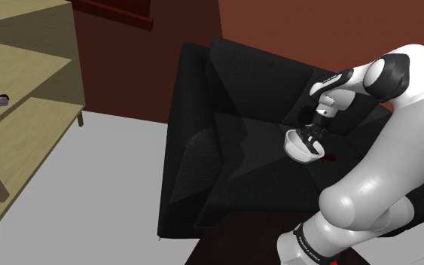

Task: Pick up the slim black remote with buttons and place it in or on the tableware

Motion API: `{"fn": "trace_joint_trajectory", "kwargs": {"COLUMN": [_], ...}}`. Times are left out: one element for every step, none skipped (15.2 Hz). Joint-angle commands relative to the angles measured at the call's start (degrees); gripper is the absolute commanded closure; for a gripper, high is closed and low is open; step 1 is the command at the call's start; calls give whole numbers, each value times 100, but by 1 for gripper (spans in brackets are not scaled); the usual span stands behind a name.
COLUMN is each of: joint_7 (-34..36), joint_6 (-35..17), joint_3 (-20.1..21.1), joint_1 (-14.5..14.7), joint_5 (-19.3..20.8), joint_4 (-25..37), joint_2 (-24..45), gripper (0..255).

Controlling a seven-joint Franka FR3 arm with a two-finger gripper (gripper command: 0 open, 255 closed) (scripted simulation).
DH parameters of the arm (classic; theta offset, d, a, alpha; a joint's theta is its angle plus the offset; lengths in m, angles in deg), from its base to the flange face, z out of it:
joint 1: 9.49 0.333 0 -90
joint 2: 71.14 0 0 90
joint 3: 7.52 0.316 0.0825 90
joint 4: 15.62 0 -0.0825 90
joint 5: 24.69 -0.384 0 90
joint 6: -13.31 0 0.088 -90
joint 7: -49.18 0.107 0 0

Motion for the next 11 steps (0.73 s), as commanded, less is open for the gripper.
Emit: {"fn": "trace_joint_trajectory", "kwargs": {"joint_7": [-1,-1,-1,-1,-1,-1,-2,-2,-2,-2,25], "joint_6": [-7,-7,-7,-7,-7,-7,-7,-7,-7,-7,176], "joint_3": [1,1,1,1,1,1,1,1,1,1,-12], "joint_1": [-1,-1,-1,-1,-1,-1,-1,-1,-1,-1,12], "joint_5": [-3,-3,-3,-3,-3,-3,-3,-3,-3,-3,35], "joint_4": [-1,-1,-1,-1,-1,-1,-1,-1,-1,-1,124], "joint_2": [3,3,3,3,3,3,4,4,4,4,-61], "gripper": [255,255,255,255,0,0,0,0,0,0,0]}}
